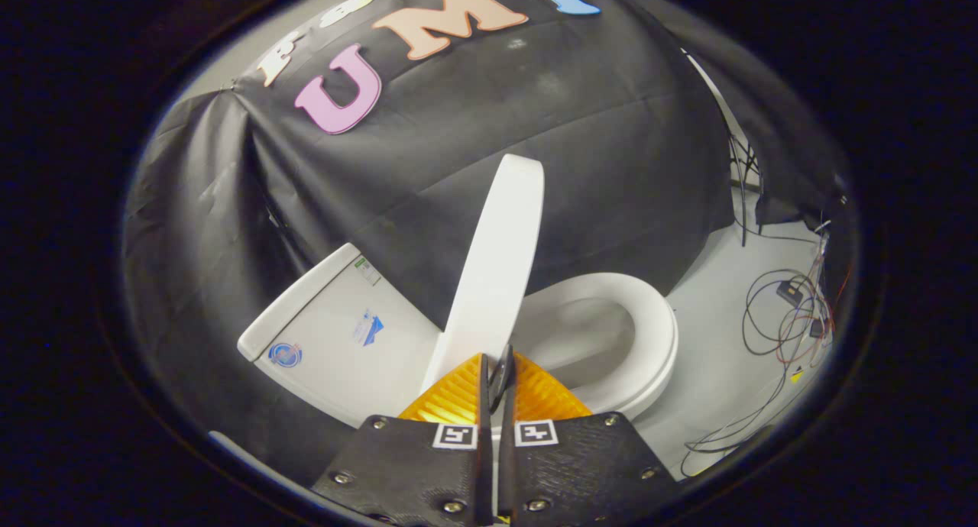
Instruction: Open the toilet lid.
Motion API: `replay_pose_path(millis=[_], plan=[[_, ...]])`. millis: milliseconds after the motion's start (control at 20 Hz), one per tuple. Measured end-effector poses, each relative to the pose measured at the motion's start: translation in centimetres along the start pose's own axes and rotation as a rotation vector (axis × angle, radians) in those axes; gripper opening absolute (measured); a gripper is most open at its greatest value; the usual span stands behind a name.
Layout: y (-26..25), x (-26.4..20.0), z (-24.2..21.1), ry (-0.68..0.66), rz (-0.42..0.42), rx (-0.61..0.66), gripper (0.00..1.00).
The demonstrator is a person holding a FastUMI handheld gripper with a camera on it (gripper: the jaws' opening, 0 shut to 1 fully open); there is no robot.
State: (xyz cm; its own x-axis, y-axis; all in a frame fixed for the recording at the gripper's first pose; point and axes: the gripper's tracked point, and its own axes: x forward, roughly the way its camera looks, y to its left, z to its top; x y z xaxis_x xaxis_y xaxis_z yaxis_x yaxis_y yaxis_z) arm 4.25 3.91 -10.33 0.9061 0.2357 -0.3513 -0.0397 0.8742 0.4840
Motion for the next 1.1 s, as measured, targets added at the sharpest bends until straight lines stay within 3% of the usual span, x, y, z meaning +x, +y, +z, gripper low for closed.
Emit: replay_pose_path(millis=[1100], plan=[[7.8,-0.5,1.5,-0.098,0.03,-0.171,0.04]])
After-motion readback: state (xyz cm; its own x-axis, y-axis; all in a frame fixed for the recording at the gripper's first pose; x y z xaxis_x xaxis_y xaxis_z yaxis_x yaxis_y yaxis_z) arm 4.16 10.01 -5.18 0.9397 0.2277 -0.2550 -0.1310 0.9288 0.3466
